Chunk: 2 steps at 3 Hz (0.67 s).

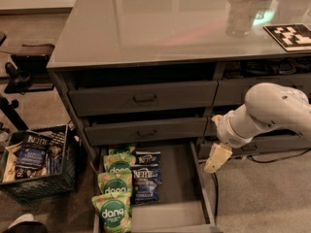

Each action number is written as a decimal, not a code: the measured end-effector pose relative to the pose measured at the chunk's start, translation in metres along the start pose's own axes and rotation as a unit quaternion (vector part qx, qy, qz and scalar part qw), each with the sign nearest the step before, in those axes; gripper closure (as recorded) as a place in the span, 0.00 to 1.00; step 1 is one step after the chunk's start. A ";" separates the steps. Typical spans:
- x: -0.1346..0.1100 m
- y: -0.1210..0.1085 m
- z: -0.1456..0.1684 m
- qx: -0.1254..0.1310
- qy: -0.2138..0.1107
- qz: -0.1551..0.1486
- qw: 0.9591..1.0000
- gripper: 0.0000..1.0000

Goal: Pick blue chip bag from bottom drawer and place on counter

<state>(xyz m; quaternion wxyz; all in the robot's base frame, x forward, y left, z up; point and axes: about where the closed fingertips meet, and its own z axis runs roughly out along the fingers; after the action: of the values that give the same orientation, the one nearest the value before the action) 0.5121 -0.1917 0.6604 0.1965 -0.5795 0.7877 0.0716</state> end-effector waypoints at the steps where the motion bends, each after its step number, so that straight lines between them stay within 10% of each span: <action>1: 0.001 0.008 0.044 -0.017 -0.018 0.006 1.000 0.00; 2: -0.006 0.013 0.113 -0.036 -0.050 -0.001 0.998 0.00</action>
Offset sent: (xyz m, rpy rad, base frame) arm 0.0325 0.0834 -0.1834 0.2045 0.0468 0.0767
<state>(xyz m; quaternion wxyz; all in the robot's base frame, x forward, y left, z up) 0.5271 -0.1436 0.5579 0.2148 -0.5824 0.7733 0.1293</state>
